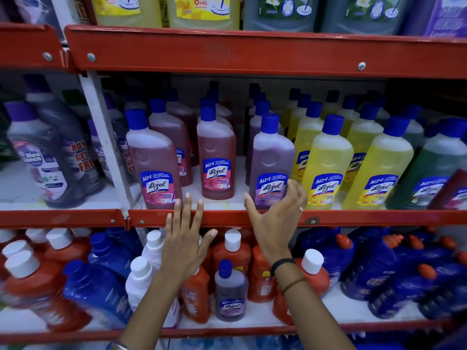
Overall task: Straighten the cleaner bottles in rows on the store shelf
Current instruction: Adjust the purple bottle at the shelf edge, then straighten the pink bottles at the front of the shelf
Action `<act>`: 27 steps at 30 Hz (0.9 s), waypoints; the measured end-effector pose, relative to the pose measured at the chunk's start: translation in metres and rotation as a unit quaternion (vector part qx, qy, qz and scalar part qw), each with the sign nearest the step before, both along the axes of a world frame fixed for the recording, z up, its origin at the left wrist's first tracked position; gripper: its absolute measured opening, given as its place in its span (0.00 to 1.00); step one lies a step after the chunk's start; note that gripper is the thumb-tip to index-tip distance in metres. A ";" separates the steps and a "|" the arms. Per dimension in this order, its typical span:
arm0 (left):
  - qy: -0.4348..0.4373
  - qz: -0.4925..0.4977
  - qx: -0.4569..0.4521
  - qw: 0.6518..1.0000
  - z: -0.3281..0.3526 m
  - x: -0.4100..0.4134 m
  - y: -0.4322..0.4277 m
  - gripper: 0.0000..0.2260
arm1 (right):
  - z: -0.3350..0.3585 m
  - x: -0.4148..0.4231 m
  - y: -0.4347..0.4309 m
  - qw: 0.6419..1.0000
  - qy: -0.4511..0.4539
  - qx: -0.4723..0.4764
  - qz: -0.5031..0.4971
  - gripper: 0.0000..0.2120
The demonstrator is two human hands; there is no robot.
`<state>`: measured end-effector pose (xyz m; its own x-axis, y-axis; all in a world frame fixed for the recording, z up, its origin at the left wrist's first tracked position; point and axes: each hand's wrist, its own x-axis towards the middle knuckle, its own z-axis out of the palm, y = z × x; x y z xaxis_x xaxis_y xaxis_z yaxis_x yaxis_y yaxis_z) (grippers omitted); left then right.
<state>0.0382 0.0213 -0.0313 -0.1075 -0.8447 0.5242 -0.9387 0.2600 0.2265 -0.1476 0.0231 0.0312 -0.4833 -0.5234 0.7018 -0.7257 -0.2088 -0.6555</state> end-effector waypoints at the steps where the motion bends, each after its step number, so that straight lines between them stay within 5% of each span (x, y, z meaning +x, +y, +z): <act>1: 0.008 0.004 0.004 1.000 -0.002 -0.001 0.004 0.32 | -0.002 0.003 0.005 0.999 0.012 -0.044 0.022 0.37; 5: -0.044 0.014 0.013 0.999 -0.003 0.002 0.013 0.31 | 0.003 0.035 0.002 0.992 0.051 -0.035 0.109 0.32; 8: -0.059 0.040 0.011 0.997 -0.006 0.060 0.002 0.30 | 0.017 0.116 -0.033 0.989 0.048 0.076 0.118 0.40; 12: -0.067 0.021 0.009 0.998 -0.010 0.056 0.005 0.30 | 0.027 0.125 -0.063 0.982 0.025 0.178 0.052 0.52; 27: -0.065 0.008 -0.015 0.998 -0.014 0.048 0.000 0.30 | 0.024 0.109 -0.049 0.979 0.056 0.194 0.022 0.52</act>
